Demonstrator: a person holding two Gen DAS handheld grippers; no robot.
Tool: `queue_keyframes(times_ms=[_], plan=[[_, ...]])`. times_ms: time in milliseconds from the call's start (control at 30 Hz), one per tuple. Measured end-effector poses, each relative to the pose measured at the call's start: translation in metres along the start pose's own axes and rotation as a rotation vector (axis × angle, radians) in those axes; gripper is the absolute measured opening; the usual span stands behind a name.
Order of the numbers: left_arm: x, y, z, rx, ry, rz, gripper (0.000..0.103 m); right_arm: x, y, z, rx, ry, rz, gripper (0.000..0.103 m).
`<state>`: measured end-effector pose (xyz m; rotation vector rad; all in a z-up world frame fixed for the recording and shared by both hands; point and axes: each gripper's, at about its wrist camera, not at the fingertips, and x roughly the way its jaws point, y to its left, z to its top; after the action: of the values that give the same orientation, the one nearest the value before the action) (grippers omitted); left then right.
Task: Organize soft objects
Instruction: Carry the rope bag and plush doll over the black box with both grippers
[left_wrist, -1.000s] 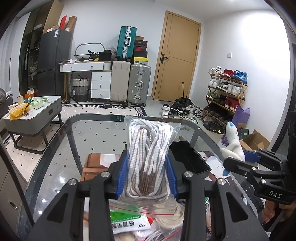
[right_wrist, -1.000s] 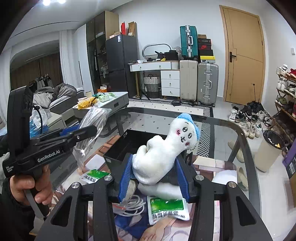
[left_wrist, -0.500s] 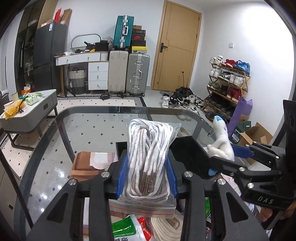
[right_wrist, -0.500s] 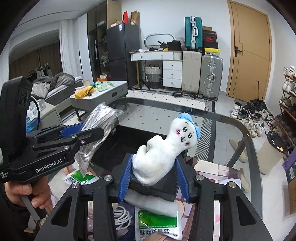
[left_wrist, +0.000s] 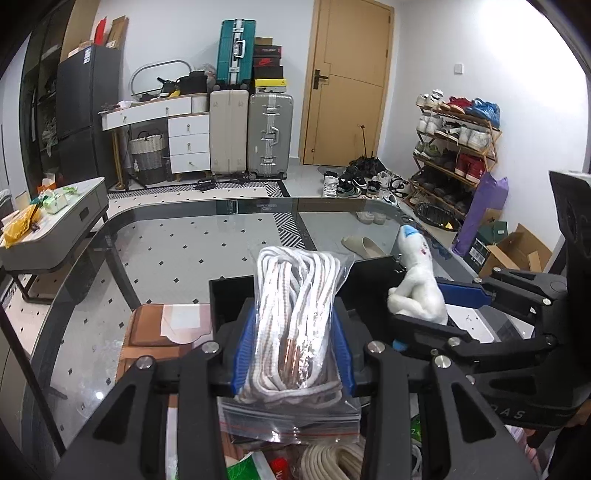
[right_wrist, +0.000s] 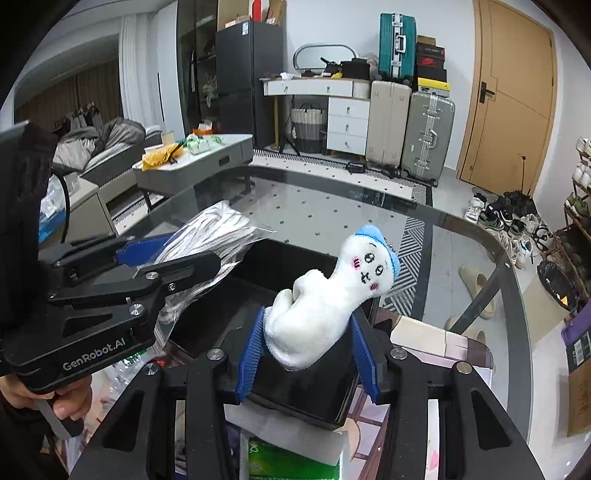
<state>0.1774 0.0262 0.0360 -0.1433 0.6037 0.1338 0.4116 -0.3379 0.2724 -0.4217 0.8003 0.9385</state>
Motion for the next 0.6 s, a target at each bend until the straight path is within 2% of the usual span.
queue_keyframes(times_ms=[333, 600], plan=[[0.010, -0.001, -0.005, 0.039, 0.016, -0.004, 0.037, 0.023, 0.004, -0.001, -0.065, 0.058, -0.007, 0.045], [0.007, 0.004, -0.007, 0.048, 0.030, -0.023, 0.037, 0.026, 0.011, -0.003, -0.050, 0.106, 0.012, 0.045]])
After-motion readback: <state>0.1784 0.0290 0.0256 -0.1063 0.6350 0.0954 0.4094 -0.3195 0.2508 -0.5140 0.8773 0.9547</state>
